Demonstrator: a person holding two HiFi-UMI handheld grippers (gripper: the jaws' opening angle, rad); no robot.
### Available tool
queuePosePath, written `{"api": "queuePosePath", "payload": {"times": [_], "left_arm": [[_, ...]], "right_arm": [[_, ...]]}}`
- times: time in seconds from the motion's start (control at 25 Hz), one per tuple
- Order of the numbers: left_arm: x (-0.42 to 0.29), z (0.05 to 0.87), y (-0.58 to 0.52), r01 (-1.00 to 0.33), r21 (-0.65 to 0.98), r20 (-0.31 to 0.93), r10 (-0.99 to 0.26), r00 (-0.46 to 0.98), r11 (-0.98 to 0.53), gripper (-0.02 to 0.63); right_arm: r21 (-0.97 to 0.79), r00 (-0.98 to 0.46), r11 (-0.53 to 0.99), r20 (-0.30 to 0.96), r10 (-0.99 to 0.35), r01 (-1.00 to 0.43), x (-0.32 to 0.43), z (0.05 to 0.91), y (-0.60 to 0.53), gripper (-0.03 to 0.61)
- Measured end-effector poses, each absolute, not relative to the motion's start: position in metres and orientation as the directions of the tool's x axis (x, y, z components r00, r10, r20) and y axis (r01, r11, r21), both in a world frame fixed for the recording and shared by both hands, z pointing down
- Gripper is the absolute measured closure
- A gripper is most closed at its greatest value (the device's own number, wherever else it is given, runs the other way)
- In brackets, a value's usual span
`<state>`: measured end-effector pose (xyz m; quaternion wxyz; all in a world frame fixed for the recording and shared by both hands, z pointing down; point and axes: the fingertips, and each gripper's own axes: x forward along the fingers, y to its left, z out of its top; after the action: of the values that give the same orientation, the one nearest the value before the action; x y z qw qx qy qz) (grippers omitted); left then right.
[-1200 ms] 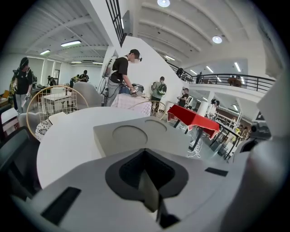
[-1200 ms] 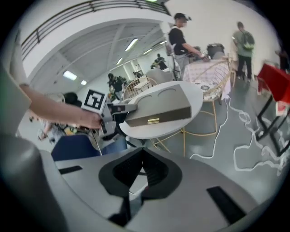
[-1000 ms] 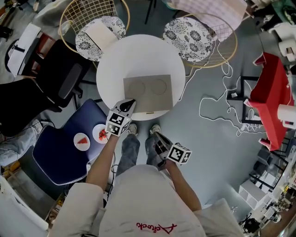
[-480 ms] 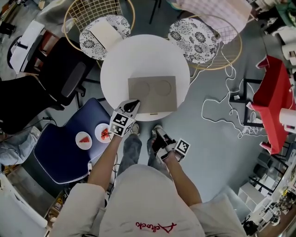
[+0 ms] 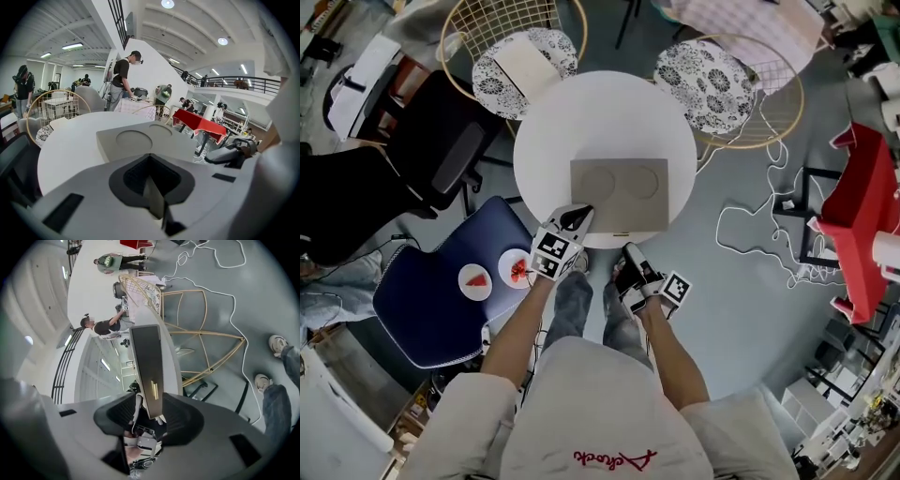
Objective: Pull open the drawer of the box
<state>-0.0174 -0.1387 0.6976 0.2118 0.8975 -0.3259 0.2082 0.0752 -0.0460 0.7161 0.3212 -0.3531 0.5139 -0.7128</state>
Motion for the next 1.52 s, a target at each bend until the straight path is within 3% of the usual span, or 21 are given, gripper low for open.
{"api": "queuePosePath", "payload": {"times": [0.32, 0.52, 0.72, 0.92, 1.52], "left_arm": [[-0.018, 0.696, -0.138, -0.671, 0.25, 0.505, -0.497, 0.705, -0.698, 0.603], [-0.017, 0.696, -0.139, -0.67, 0.254, 0.504, -0.495, 0.707, -0.698, 0.603], [-0.018, 0.694, -0.138, -0.665, 0.25, 0.49, -0.501, 0.714, -0.704, 0.603], [-0.018, 0.696, -0.137, -0.664, 0.257, 0.498, -0.493, 0.714, -0.702, 0.603], [-0.02, 0.696, -0.138, -0.674, 0.261, 0.495, -0.504, 0.708, -0.691, 0.603]], "right_arm": [[-0.966, -0.56, -0.256, 0.191, -0.806, 0.039, 0.07, 0.725, -0.062, 0.407], [-0.963, -0.537, -0.268, 0.211, -0.817, 0.03, 0.072, 0.731, -0.062, 0.495], [-0.966, -0.53, -0.259, 0.212, -0.821, 0.015, 0.073, 0.733, -0.063, 0.496], [-0.96, -0.511, -0.281, 0.237, -0.826, 0.009, 0.076, 0.732, -0.067, 0.538], [-0.962, -0.516, -0.272, 0.242, -0.822, -0.018, 0.075, 0.732, -0.057, 0.545]]}}
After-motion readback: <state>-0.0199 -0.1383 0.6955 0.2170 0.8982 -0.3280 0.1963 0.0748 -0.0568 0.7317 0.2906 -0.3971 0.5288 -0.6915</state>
